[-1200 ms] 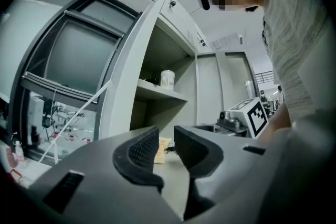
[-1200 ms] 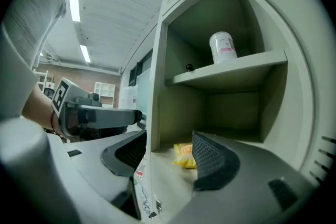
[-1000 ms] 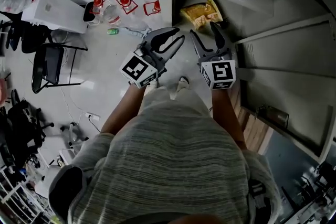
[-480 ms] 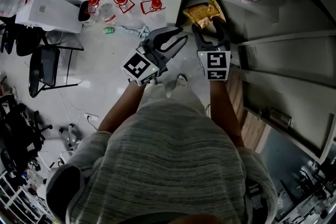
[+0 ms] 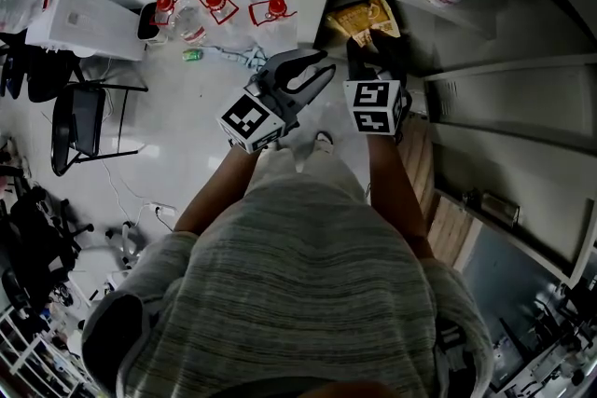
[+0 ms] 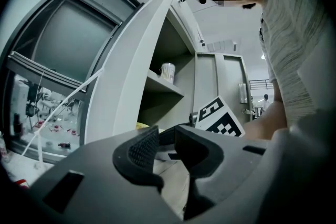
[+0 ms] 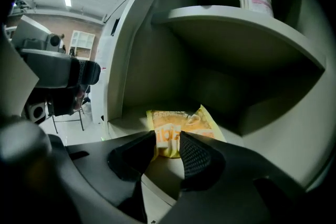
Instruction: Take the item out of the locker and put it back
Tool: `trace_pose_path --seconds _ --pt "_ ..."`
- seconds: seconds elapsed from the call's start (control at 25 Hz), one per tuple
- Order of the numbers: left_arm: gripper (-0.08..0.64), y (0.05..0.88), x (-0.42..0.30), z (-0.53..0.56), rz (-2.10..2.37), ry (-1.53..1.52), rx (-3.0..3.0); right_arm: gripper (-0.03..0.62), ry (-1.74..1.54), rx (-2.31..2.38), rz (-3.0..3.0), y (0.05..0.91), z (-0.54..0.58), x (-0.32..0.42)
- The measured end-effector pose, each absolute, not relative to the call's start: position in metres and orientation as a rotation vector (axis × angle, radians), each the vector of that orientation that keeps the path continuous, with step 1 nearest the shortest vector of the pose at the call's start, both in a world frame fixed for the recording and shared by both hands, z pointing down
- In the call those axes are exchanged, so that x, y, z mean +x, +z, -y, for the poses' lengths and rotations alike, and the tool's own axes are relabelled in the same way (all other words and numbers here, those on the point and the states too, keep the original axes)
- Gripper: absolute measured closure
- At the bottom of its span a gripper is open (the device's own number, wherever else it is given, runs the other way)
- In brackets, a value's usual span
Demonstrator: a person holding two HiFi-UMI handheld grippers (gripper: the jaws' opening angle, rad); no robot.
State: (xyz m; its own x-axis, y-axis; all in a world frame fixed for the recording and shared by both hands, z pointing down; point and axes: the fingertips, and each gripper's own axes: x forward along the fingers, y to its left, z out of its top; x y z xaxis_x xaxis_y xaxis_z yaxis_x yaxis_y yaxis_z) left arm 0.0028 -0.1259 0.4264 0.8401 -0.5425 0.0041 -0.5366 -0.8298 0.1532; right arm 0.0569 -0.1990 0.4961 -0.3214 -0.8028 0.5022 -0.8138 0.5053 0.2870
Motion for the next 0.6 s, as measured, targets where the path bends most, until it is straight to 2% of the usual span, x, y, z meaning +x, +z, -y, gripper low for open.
trace_pose_path --seconds 0.2,0.6 --pt "0.476 0.426 0.005 0.121 0.836 -0.057 2.872 0.486 0.030 1.343 2.158 0.490 0.201 0.056" --pt "0.476 0.420 0.005 0.123 0.845 -0.075 2.878 0.515 0.114 1.421 2.251 0.473 0.198 0.065"
